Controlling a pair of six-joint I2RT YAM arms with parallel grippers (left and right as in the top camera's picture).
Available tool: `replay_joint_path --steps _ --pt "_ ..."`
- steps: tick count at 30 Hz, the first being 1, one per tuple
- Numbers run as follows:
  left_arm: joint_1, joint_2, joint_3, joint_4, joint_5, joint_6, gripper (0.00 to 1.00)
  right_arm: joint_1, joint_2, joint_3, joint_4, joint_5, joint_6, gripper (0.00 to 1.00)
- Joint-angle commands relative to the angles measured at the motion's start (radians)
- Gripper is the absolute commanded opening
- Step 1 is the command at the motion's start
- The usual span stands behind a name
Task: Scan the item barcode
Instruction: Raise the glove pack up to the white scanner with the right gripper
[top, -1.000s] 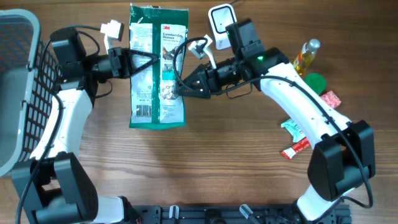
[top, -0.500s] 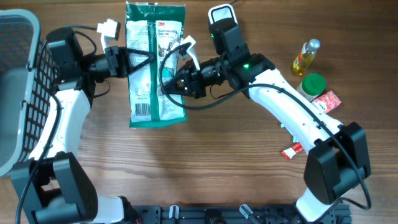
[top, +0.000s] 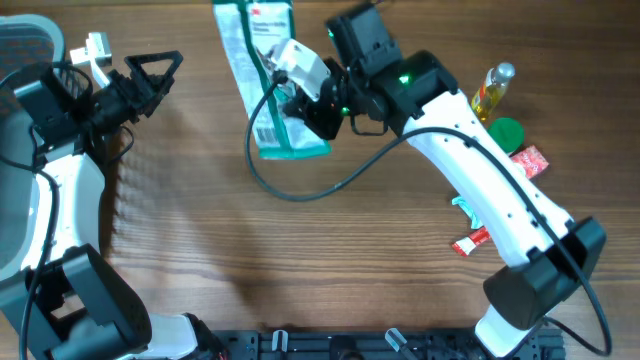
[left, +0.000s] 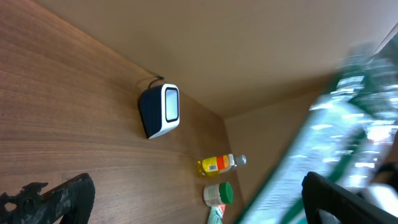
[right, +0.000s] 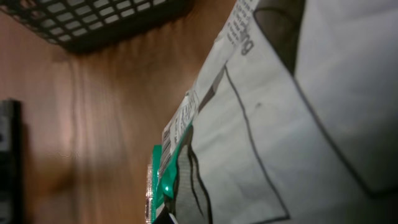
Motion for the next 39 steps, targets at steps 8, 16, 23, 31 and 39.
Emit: replay_joint_path --steps 8,16,23,31,39 --pt "0.003 0.002 0.006 0.003 -0.012 0.005 1.0 0.123 0.035 0.089 0.122 0.64 -0.55 0.04" --pt "0.003 0.002 0.006 0.003 -0.012 0.005 1.0 0.054 0.271 0.088 0.438 0.859 -0.652 0.04" --pt "0.003 0.002 0.006 0.003 -0.012 0.005 1.0 -0.084 0.341 0.088 0.66 0.887 -0.65 0.04" --pt "0.003 0.002 0.006 0.003 -0.013 0.005 1.0 -0.13 0.461 0.087 0.755 0.947 -0.693 0.04" --pt "0.003 0.002 0.006 0.003 -0.012 0.005 1.0 -0.095 0.488 0.087 0.692 0.944 -0.753 0.04"
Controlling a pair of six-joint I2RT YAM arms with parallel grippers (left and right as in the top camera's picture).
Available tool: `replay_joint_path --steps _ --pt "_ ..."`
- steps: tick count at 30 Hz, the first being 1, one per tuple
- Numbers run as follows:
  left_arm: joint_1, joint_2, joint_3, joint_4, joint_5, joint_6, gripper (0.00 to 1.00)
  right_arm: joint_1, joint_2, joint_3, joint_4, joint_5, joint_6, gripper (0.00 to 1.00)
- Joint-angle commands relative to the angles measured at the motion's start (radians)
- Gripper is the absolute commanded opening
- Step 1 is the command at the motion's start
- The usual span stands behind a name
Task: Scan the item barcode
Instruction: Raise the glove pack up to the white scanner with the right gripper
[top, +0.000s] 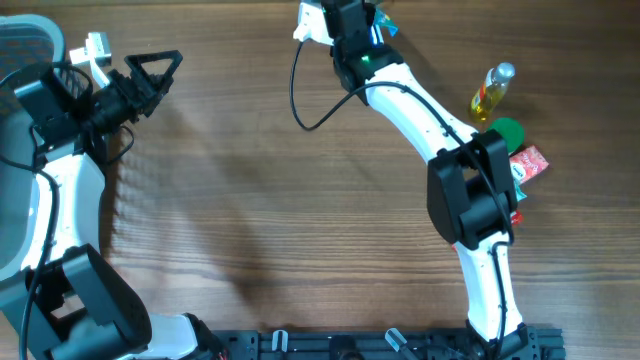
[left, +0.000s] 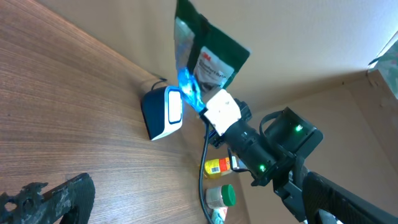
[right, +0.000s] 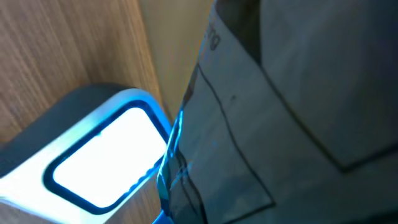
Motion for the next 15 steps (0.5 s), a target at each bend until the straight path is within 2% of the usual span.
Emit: replay_joint_path --steps 1,6,8,10,15 --pt "0.003 0.002 0.006 0.004 0.004 0.005 1.0 0.025 0.017 0.014 -0.042 0.017 -0.008 0.04" --pt "0.003 0.002 0.006 0.004 0.004 0.005 1.0 0.027 0.017 0.014 -0.159 0.017 -0.006 0.04" --pt "0.003 0.002 0.006 0.004 0.004 0.005 1.0 0.032 0.016 0.014 -0.192 0.017 0.052 0.04" --pt "0.003 0.002 0.006 0.004 0.004 0.005 1.0 0.041 0.016 0.014 -0.223 0.016 0.052 0.04" --pt "0.003 0.002 0.006 0.004 0.004 0.005 1.0 0.051 0.016 0.014 -0.227 0.031 0.074 0.04"
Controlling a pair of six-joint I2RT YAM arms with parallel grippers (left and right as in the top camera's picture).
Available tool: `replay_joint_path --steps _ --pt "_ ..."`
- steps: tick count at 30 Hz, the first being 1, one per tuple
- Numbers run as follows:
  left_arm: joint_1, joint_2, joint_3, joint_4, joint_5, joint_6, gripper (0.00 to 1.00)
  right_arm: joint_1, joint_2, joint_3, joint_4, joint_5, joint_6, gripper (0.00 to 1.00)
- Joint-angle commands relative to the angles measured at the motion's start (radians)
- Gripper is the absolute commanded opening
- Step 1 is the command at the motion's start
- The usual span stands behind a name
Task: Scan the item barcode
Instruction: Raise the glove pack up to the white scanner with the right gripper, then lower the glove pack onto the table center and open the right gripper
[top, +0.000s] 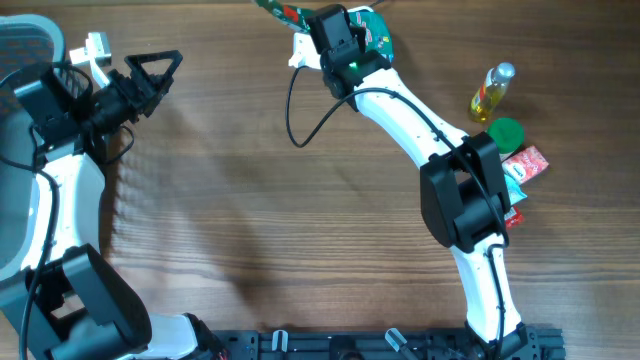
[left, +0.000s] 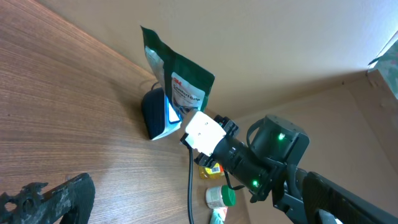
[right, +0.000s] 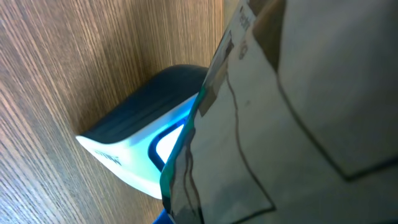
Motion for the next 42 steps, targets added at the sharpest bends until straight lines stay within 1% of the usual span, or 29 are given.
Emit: replay_joint_path --steps 1,4,5,9,10,11,12,14,15,17,18,19,20,23,24,25,26,27,28,29,32,34,35,42 --pt "0.003 0.002 0.006 0.003 0.004 0.005 1.0 0.006 0.013 0.013 0.011 0.037 0.037 0.04" --pt "0.003 0.002 0.006 0.003 0.003 0.005 1.0 -0.004 -0.032 0.013 0.063 0.037 0.181 0.04" --pt "0.003 0.002 0.006 0.003 0.003 0.005 1.0 -0.004 -0.061 0.013 0.048 0.019 0.195 0.04" --pt "0.003 0.002 0.006 0.003 0.004 0.005 1.0 -0.004 -0.239 0.013 -0.109 -0.13 0.336 0.04" --pt "0.003 0.002 0.006 0.003 0.004 0.005 1.0 -0.004 -0.286 0.013 -0.177 -0.17 0.413 0.04" --pt "0.003 0.002 0.006 0.003 0.004 0.005 1.0 -0.004 -0.333 0.013 -0.278 -0.246 0.508 0.04" --pt "0.003 0.002 0.006 0.003 0.004 0.005 1.0 -0.007 -0.363 0.013 -0.385 -0.372 0.589 0.04" --pt "0.003 0.002 0.006 0.003 0.004 0.005 1.0 -0.019 -0.37 0.012 -0.603 -0.71 0.754 0.04" --pt "0.003 0.002 0.006 0.003 0.003 0.005 1.0 -0.021 -0.364 0.001 -0.687 -0.83 0.8 0.05" --pt "0.003 0.002 0.006 0.003 0.004 0.005 1.0 -0.021 -0.361 -0.058 -0.763 -0.941 0.877 0.05" --pt "0.003 0.002 0.006 0.003 0.003 0.005 1.0 -0.021 -0.361 -0.119 -0.766 -0.961 0.952 0.04" --pt "0.003 0.002 0.006 0.003 0.003 0.005 1.0 -0.021 -0.361 -0.151 -0.759 -0.961 0.982 0.04" --pt "0.003 0.002 0.006 0.003 0.004 0.005 1.0 -0.021 -0.361 -0.223 -0.729 -0.961 1.025 0.04" --pt "0.003 0.002 0.006 0.003 0.004 0.005 1.0 -0.021 -0.361 -0.431 -0.564 -0.96 1.132 0.04" --pt "0.003 0.002 0.006 0.003 0.004 0.005 1.0 -0.021 -0.361 -0.471 -0.525 -0.96 1.144 0.06" --pt "0.003 0.002 0.006 0.003 0.004 0.005 1.0 -0.021 -0.361 -0.511 -0.484 -0.953 1.157 0.11" --pt "0.003 0.002 0.006 0.003 0.004 0.005 1.0 -0.021 -0.361 -0.534 -0.461 -0.941 1.157 0.31" --pt "0.003 0.002 0.006 0.003 0.004 0.005 1.0 -0.021 -0.361 -0.552 -0.445 -0.924 1.158 0.57" --pt "0.003 0.002 0.006 0.003 0.003 0.005 1.0 -0.021 -0.361 -0.555 -0.441 -0.887 1.179 0.75" --pt "0.003 0.002 0.006 0.003 0.004 0.005 1.0 -0.021 -0.361 -0.555 -0.437 -0.846 1.214 0.87" --pt "0.003 0.002 0.006 0.003 0.004 0.005 1.0 -0.021 -0.361 -0.554 -0.429 -0.708 1.31 0.94" --pt "0.003 0.002 0.006 0.003 0.004 0.005 1.0 -0.021 -0.37 -0.55 -0.424 -0.704 1.313 0.95" --pt "0.003 0.002 0.006 0.003 0.004 0.005 1.0 -0.022 -0.387 -0.545 -0.419 -0.7 1.313 1.0" --pt "0.003 0.002 0.006 0.003 0.003 0.005 1.0 -0.022 -0.406 -0.543 -0.326 -0.701 1.313 1.0"
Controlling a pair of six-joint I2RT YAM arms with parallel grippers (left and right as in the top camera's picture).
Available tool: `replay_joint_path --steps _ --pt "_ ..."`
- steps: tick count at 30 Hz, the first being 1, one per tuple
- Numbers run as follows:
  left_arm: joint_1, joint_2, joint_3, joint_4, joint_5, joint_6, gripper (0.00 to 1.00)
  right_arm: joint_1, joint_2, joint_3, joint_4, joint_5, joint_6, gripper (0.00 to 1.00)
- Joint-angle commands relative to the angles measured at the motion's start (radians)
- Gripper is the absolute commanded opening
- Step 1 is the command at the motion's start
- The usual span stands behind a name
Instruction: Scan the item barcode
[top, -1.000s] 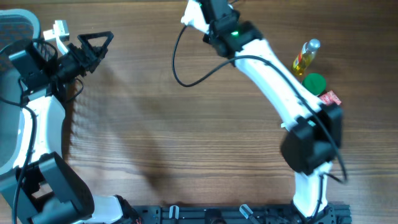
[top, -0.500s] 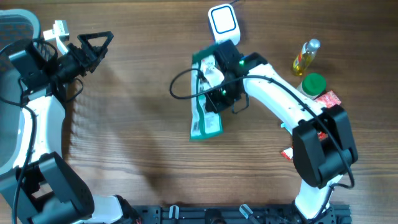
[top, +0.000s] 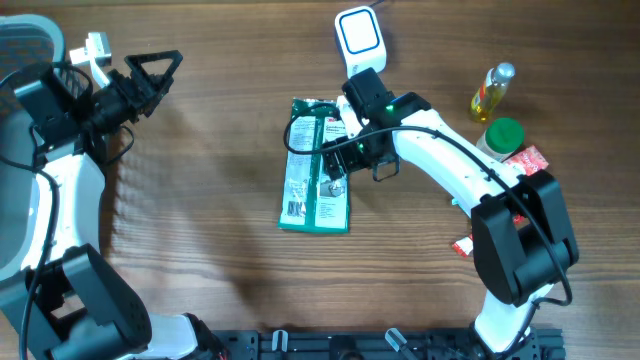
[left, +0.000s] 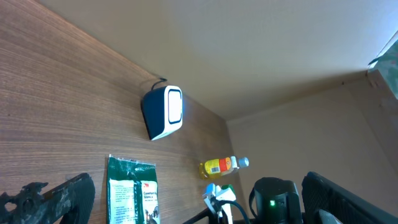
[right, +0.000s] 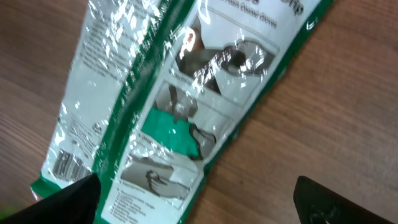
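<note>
The item, a green and white plastic packet (top: 316, 165), lies flat on the wooden table with its printed back and barcode up; it also shows as the packet (right: 168, 106) and the packet (left: 132, 194). The white-faced dark scanner (top: 358, 32) stands at the far edge, also seen as the scanner (left: 163, 112). My right gripper (top: 338, 162) hovers open over the packet's right edge, holding nothing, and in its own view the right gripper (right: 196, 202) has wide-spread fingers. Off at the far left, my left gripper (top: 160, 70) is open and empty.
A yellow oil bottle (top: 492, 90), a green-lidded jar (top: 503, 133) and small red packets (top: 527, 160) sit at the right. Another red packet (top: 470, 243) lies nearer the front. A grey basket (top: 25, 40) is at the far left corner.
The packet was upright in my right gripper against the scanner. Now it lies flat on the table nearer the middle, let go, with the right gripper open above it. The left arm is unchanged.
My right gripper first held the packet above the table's back middle. Then it held the packet at the scanner, blue light on its edge, and kept it there turned differently. Now the packet lies released on the table. The left arm stayed still.
</note>
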Motion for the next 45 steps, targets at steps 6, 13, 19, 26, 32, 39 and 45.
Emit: replay_joint_path --steps 6,13,19,26,32,39,45 --pt "0.003 0.002 0.006 0.003 0.004 0.005 1.0 -0.003 -0.026 0.006 0.146 0.02 0.01 1.0" --pt "0.003 0.002 0.006 0.003 0.004 0.005 1.0 -0.002 -0.025 0.006 0.154 0.02 0.011 1.0" --pt "0.003 0.002 0.006 0.003 0.003 0.005 1.0 0.004 -0.229 0.006 0.154 0.02 0.01 1.0" --pt "0.003 0.002 0.006 0.003 0.004 0.005 1.0 0.001 -0.721 0.006 0.154 0.068 -0.044 1.0" --pt "0.003 0.002 0.006 0.003 0.004 0.005 1.0 -0.168 -1.214 -0.002 0.109 0.111 -0.071 1.0" --pt "0.003 0.002 0.006 0.003 0.004 0.005 1.0 -0.489 -1.679 -0.393 0.254 0.109 -0.179 1.0" --pt "0.003 0.002 0.006 0.003 0.004 0.005 1.0 -0.504 -1.937 -0.906 1.043 -0.023 -0.365 1.0"
